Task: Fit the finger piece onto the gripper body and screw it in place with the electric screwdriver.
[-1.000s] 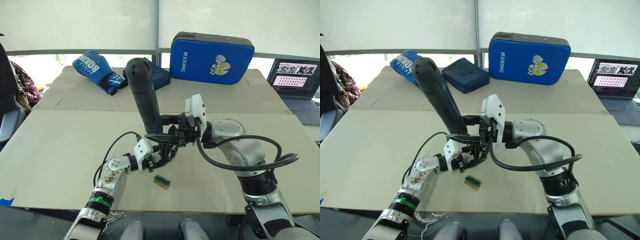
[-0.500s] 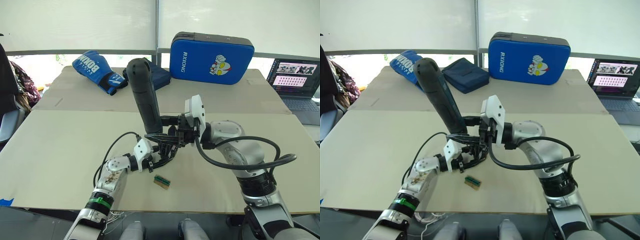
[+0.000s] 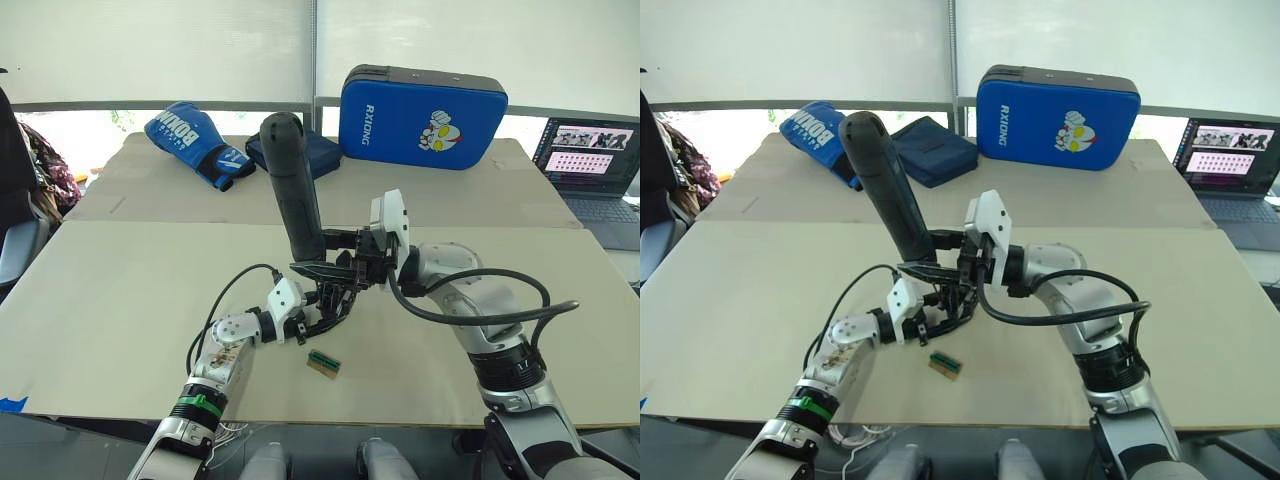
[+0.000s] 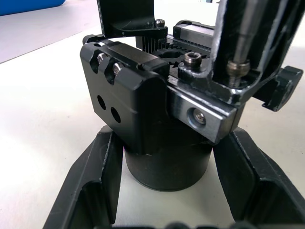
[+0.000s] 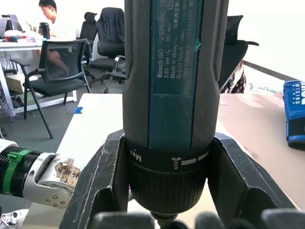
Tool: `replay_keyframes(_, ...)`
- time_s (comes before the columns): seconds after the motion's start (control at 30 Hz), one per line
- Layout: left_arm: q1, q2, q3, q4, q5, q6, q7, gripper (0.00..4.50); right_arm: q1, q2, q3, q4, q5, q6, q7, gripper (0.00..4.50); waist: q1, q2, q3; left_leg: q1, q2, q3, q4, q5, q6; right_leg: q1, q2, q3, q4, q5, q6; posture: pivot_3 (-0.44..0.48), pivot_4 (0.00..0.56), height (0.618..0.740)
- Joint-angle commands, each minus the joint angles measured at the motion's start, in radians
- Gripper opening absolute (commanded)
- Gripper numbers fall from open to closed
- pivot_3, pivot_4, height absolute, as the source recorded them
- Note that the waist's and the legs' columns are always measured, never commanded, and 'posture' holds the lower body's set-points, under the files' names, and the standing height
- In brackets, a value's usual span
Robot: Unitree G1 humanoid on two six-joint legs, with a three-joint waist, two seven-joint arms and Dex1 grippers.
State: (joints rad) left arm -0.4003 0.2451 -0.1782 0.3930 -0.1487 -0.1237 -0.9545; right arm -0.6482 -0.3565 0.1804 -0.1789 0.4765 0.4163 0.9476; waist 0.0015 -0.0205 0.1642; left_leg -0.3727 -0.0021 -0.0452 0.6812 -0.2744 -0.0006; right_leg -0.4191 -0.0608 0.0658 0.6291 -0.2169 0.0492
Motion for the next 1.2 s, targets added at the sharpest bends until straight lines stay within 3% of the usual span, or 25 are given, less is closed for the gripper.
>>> replay_keyframes(0.03, 0.03, 0.0, -0.048, 0.036, 0.028, 0.049, -0.017, 2.26, 0.024, -0.005, -0.007, 0.015, -0.02, -0.015, -0.01, 1.89, 0.0, 0.0, -0.001, 0.0, 0.0, 0.0, 0.0, 0.0, 0.0, 0.0, 0.0, 0.0, 0.0, 0.0, 0.0, 0.0, 0.15, 0.74)
replay_keyframes(0.5, 0.029, 0.001, -0.045, 0.036, 0.025, 0.052, -0.016, 2.26, 0.084, -0.014, 0.028, 0.052, -0.055, -0.045, -0.025, 1.89, -0.002, 0.0, -0.004, 0.004, 0.0, 0.0, -0.001, 0.0, 0.0, 0.005, 0.0, 0.0, -0.001, 0.0, 0.0, 0.0, 0.15, 0.74)
replay_keyframes(0.73, 0.027, 0.002, -0.045, 0.034, 0.027, 0.056, -0.017, 2.26, 0.089, -0.014, 0.028, 0.072, -0.051, -0.038, -0.037, 1.89, -0.006, 0.001, -0.004, 0.014, 0.0, 0.0, -0.004, 0.0, 0.0, 0.016, 0.0, -0.001, -0.005, -0.001, 0.001, 0.0, 0.15, 0.74)
replay_keyframes(1.2, 0.028, 0.002, -0.044, 0.034, 0.028, 0.054, -0.015, 2.26, 0.077, -0.017, 0.027, 0.064, -0.045, -0.039, -0.03, 1.89, -0.007, 0.001, -0.005, 0.015, 0.001, -0.001, -0.004, 0.0, 0.0, 0.016, 0.0, -0.001, -0.005, -0.001, 0.001, 0.0, 0.15, 0.74)
